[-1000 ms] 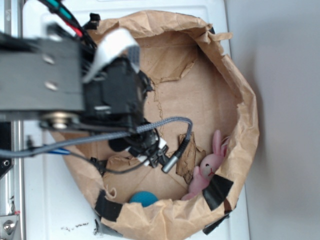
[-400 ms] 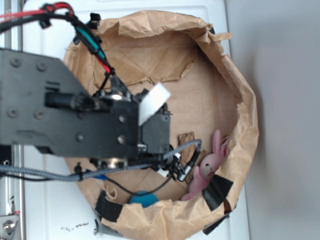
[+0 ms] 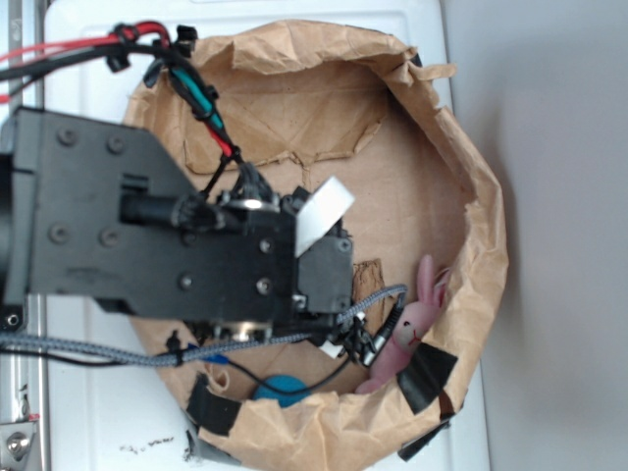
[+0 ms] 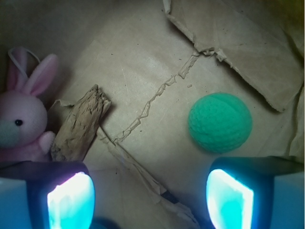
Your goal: Grab the wood chip.
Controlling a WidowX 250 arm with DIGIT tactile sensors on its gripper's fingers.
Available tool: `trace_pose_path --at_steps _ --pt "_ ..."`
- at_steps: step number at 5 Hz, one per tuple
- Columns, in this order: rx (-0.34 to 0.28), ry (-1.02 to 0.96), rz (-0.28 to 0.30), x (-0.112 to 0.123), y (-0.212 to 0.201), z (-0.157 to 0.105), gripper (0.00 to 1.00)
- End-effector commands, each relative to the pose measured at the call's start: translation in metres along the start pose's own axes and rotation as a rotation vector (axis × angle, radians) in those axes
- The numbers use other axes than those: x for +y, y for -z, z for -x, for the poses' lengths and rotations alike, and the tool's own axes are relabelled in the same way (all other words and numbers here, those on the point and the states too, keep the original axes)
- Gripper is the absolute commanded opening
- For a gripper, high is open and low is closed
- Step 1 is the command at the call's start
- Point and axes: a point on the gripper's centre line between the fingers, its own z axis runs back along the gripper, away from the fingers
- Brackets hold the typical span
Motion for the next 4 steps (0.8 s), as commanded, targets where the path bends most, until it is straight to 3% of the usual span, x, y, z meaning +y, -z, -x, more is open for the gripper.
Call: trace_pose_path --at_steps 1,2,4 --pt "-0.029 -0.002 0.041 -0.005 -0.011 -0.009 1.0" --pt "-0.029 -0.002 0.041 -0.005 -0.011 -0.009 1.0" --pt "-0.063 -0.066 0.064 -0.033 0.017 -0.033 1.0"
